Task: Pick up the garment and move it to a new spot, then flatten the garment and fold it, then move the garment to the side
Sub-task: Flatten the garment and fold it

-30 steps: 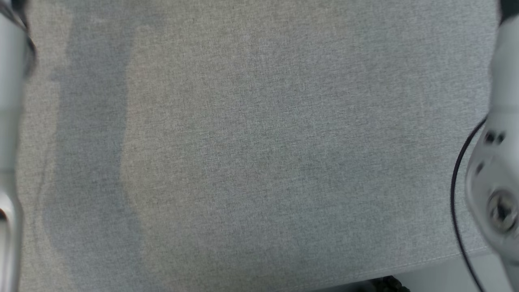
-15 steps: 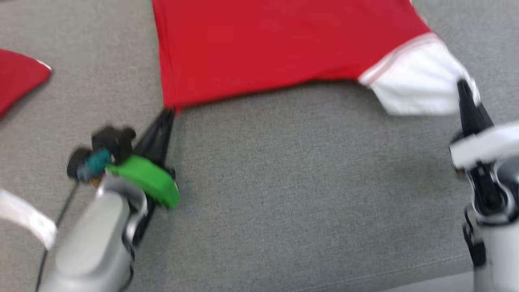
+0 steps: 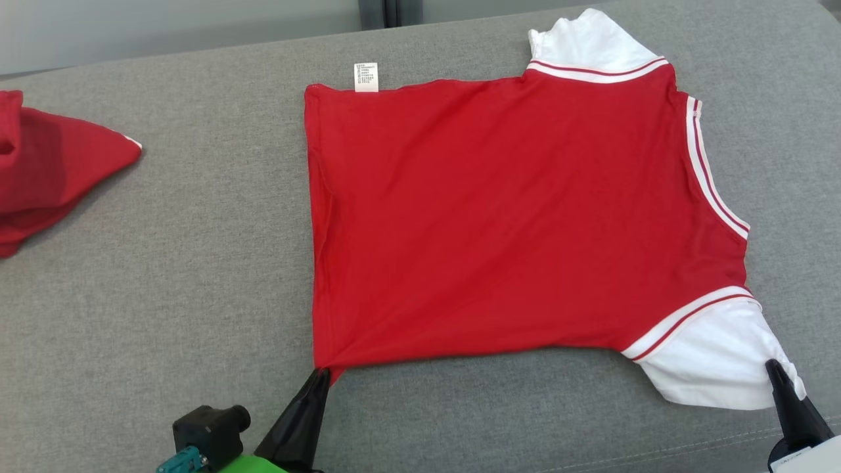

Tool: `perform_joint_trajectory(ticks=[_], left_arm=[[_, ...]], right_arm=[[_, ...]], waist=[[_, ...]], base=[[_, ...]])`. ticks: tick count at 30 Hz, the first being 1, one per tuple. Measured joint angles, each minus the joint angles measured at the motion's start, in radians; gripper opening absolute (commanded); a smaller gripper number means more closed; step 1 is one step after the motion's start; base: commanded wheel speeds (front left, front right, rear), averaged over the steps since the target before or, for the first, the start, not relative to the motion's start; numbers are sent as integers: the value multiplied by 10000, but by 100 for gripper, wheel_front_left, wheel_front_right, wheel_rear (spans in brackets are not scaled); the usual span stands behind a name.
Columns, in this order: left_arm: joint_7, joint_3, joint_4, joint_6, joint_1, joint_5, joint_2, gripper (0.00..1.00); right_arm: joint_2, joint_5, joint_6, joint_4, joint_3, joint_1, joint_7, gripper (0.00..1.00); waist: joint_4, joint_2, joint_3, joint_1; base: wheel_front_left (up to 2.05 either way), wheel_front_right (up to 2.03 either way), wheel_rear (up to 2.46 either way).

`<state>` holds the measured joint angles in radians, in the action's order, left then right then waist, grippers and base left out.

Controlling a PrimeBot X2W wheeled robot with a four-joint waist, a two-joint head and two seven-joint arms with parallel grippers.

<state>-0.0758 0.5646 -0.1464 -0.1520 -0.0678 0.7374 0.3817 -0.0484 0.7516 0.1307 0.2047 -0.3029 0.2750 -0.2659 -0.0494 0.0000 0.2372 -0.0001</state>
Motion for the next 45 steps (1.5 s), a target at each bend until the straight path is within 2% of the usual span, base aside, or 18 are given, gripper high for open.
perform_joint_trajectory(ticks=[3, 5, 8, 13, 18, 23, 24, 25, 27, 31, 35, 39, 45], left_arm=[[554, -38, -215, -79, 56, 46, 309, 0], [1024, -142, -251, -79, 253, 606, 182, 0], [1576, -291, -157, -52, 1069, 763, 247, 0], [2769, -382, -36, 102, 2468, 1195, 253, 0], [3810, -585, 445, 17, 3925, 1847, -38, 0], [4167, -466, 1476, 44, 5166, 1743, -297, 0], [4238, -391, 1720, 109, 5337, 1693, -351, 0], [4253, -360, 1925, 130, 5444, 1684, -437, 20], [4130, -318, 2245, 186, 5600, 1609, -568, 100], [3632, -368, 2435, 345, 5681, 1465, -581, 100], [3016, -715, 1877, 286, 5028, 1442, -395, 100], [3001, -451, 1187, 186, 3794, 1432, -35, 100], [3129, -242, 1087, 61, 3368, 1331, 104, 100]], right_arm=[[-15, -188, -2, -445, 67, -287, 27, 0], [2, -167, -2, -748, 71, -976, -96, 0], [-4, -617, -2, -1147, -186, -2134, -441, 0], [-15, -1847, 0, -1315, -314, -3990, -1672, 0], [-23, -3064, -2, -1737, -700, -5733, -2847, 0], [-44, -4096, 0, -2173, -700, -6869, -3419, 0], [-40, -4224, 0, -2282, -690, -7039, -3442, 23], [-38, -4420, 0, -2343, -623, -7173, -3402, 100], [-29, -4571, 0, -2462, -596, -7378, -3312, 100], [-31, -4694, 0, -2240, -194, -7310, -3039, 100], [-621, -4993, -2, -1659, 236, -6463, -2811, 100], [-1312, -5319, 0, -1166, 771, -5337, -3160, 100], [-1883, -5846, 8, -1175, 420, -5024, -3582, 100]], waist=[[-34, 0, 126, 0], [-62, 0, 194, 0], [-75, 0, 346, 0], [51, 0, 601, 0], [195, 0, 934, 0], [336, 0, 1327, 0], [355, 0, 1410, 0], [367, 0, 1487, 0], [373, 0, 1611, 0], [330, 0, 1681, 1], [243, 0, 1475, 0], [126, 0, 1257, 0], [80, 0, 1499, 0]], base=[[0, 0, 0], [0, 0, 0], [0, 0, 0], [0, 0, 0], [0, 0, 0], [0, 0, 0], [0, 0, 0], [0, 0, 0], [0, 0, 0], [0, 0, 0], [0, 0, 0], [0, 0, 0], [0, 0, 0]])
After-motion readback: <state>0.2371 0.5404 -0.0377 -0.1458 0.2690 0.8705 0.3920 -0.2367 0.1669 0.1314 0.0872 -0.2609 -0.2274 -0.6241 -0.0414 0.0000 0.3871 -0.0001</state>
